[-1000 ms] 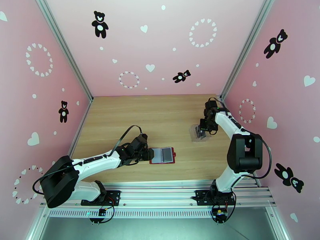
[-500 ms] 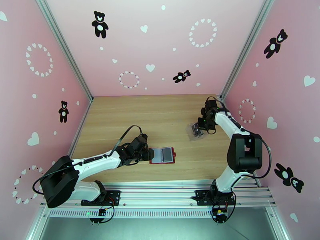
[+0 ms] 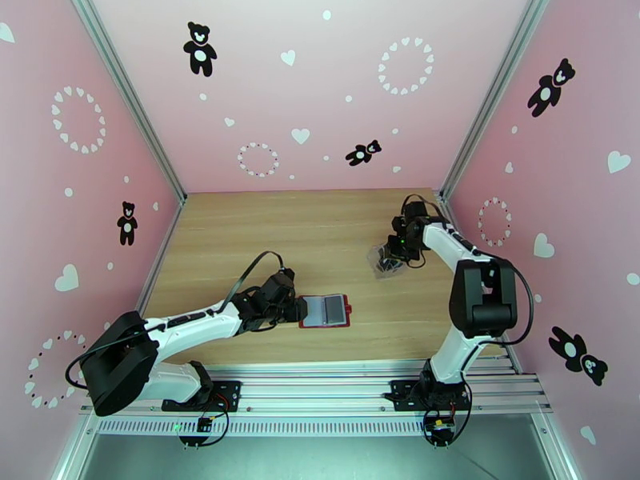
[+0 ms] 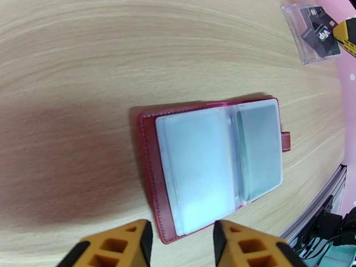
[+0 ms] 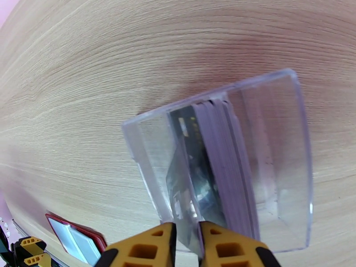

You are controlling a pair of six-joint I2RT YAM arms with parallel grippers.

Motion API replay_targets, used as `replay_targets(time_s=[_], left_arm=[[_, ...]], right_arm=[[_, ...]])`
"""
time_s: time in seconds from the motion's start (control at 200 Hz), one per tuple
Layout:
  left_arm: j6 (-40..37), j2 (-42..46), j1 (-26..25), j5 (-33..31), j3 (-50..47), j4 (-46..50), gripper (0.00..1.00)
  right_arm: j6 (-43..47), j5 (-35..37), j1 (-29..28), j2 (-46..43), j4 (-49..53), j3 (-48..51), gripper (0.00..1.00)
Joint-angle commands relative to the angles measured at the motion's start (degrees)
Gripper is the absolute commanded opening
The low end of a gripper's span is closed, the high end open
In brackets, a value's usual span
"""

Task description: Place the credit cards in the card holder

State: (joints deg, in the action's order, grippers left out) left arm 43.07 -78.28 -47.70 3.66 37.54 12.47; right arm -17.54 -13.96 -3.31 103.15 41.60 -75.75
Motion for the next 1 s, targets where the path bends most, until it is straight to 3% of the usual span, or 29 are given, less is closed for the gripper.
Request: replay_targets(time_s=[0.0,0.365,0.626,0.856,0.996], left_arm=[[-0.6,0.4,0.4,-0.2,-0.7,-0.3,0.42],[-0.5,0.4,0.4,-0.4,-1.0,-0.4,0.42],[-0.3,1.2,0.4,-0.7,-1.2,-0.1,0.42],[0.4,2.2,0.4,-1.3,-1.8,0.5,0.42],[1.5,3.4,0.4,-1.9,-2.7,0.4,0.42]], right_arm=[[-0.2,-0.5,-1.1,1.9,-0.2,-2.1,0.22],[0.6,3.4,-5.0,4.6,-0.8,-3.6,0.21],[1.9,7.5,-6.9,6.5,-0.3,-6.1,0.10],[1.7,9.7,-9.9,-4.3,2.3,-5.4,0.00],[-1.9,-2.5,-11.0,-15.1,-0.1,0.6,0.00]])
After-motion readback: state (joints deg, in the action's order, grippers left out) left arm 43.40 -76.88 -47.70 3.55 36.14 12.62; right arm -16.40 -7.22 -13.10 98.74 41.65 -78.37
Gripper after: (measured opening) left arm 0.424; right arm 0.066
